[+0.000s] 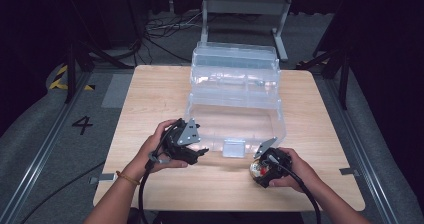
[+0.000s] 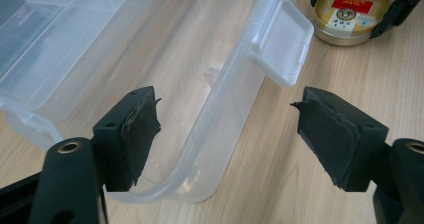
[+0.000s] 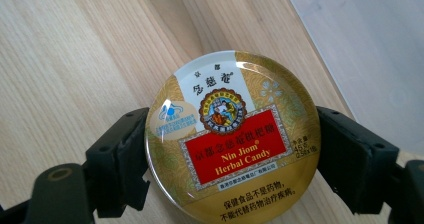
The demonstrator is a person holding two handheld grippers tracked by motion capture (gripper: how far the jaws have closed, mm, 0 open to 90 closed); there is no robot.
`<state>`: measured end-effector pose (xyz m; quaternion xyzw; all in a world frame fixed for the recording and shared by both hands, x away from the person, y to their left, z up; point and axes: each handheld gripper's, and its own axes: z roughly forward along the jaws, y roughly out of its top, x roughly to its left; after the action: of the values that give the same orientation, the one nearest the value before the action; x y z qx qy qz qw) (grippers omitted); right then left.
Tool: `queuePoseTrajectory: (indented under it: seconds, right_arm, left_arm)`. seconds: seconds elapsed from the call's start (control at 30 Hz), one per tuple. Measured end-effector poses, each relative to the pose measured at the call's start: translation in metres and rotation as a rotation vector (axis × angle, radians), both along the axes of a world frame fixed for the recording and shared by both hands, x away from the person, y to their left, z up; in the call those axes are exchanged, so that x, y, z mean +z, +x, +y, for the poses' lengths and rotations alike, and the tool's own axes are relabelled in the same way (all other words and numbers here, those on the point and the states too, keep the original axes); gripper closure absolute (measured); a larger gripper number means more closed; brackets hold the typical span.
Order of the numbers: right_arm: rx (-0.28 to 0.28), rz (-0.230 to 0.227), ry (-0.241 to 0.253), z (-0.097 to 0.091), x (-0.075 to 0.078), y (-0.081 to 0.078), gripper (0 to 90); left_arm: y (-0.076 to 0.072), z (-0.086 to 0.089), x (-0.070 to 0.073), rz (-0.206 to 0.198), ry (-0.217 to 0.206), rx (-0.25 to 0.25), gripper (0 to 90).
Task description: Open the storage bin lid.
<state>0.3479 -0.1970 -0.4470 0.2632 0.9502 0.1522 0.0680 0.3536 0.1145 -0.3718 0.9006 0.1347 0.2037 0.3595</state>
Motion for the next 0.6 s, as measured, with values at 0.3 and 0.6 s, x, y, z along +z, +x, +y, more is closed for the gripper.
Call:
queuePoseTrajectory:
  seconds: [0.3, 0.6]
  right_arm:
    - [0.013, -0.001, -0.010, -0.008, -0.003, -0.004, 20.6]
    - [0.027, -0.005, -0.007, -0.021, -0.001, -0.006, 20.6]
  left_arm:
    - [-0.007, 0.028, -0.026, 0.058, -0.021, 0.062, 22.6]
    - [0.005, 0.045, -0.068, 0.169, 0.023, 0.088, 20.1]
